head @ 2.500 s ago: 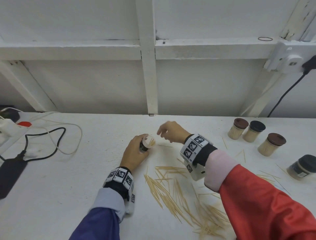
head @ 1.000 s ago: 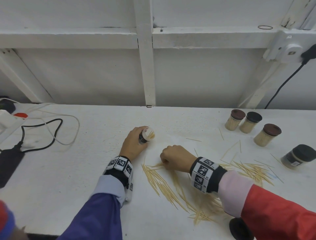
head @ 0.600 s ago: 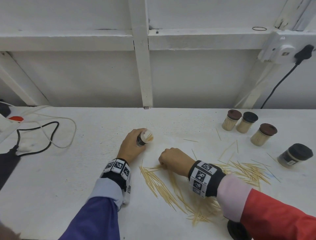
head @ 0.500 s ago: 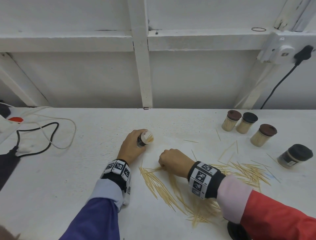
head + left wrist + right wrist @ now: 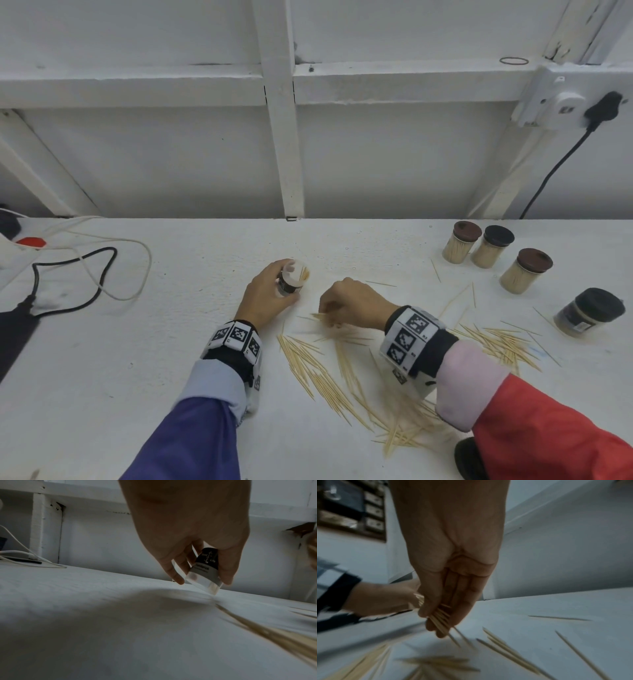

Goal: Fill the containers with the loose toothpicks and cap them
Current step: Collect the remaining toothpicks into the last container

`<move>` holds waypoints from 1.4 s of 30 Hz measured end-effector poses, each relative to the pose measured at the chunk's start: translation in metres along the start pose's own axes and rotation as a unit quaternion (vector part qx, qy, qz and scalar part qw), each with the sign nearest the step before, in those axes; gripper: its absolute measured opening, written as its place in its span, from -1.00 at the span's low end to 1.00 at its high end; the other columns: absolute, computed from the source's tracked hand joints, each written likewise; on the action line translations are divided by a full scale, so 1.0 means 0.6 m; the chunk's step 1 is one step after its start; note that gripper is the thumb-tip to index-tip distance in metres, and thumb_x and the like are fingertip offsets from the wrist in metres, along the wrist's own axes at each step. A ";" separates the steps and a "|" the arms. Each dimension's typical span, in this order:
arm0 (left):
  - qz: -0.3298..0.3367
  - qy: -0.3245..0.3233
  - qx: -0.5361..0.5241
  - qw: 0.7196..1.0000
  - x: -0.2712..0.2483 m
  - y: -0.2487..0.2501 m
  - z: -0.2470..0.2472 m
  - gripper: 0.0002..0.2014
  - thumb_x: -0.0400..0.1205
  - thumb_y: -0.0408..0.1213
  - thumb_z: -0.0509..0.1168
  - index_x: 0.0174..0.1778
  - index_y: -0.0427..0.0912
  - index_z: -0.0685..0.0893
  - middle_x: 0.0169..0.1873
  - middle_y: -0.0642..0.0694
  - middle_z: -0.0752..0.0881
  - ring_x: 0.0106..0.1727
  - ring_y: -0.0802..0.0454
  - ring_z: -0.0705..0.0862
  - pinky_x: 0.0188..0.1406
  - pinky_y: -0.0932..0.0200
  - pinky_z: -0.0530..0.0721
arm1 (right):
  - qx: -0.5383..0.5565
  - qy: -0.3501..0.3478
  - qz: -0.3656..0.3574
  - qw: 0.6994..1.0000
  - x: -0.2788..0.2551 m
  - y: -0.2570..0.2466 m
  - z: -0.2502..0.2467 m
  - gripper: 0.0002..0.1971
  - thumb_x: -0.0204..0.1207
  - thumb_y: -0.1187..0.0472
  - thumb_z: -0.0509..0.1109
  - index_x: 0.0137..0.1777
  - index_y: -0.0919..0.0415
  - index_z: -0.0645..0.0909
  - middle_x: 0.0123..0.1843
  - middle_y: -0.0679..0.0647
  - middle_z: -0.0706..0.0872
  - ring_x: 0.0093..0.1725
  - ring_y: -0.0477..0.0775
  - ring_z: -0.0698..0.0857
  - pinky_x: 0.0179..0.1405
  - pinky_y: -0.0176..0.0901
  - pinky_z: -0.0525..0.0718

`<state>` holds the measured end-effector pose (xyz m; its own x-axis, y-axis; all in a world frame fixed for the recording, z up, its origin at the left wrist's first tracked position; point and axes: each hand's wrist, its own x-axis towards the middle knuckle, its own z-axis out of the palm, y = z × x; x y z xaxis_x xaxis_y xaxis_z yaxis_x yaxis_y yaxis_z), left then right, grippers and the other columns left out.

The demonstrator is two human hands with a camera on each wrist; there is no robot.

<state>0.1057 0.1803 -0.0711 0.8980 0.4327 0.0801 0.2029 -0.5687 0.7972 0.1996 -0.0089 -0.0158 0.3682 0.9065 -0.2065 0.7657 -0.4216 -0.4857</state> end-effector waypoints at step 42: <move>-0.010 0.059 -0.004 0.998 -0.003 0.001 -0.007 -0.52 0.48 -0.38 0.45 0.30 0.07 0.61 0.21 0.12 0.70 0.23 0.04 0.66 0.26 0.00 0.63 | 0.113 0.198 0.191 0.955 0.081 0.097 -0.008 -0.70 0.57 0.10 0.45 0.24 0.20 0.71 0.23 0.14 0.71 0.23 0.14 0.64 0.16 -0.08 0.56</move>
<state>0.1027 0.1821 -0.0685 0.8410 0.5240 0.1344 0.2164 -0.5536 0.8042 0.2644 0.0106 -0.0496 0.8026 0.5896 -0.0905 0.4188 -0.6651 -0.6183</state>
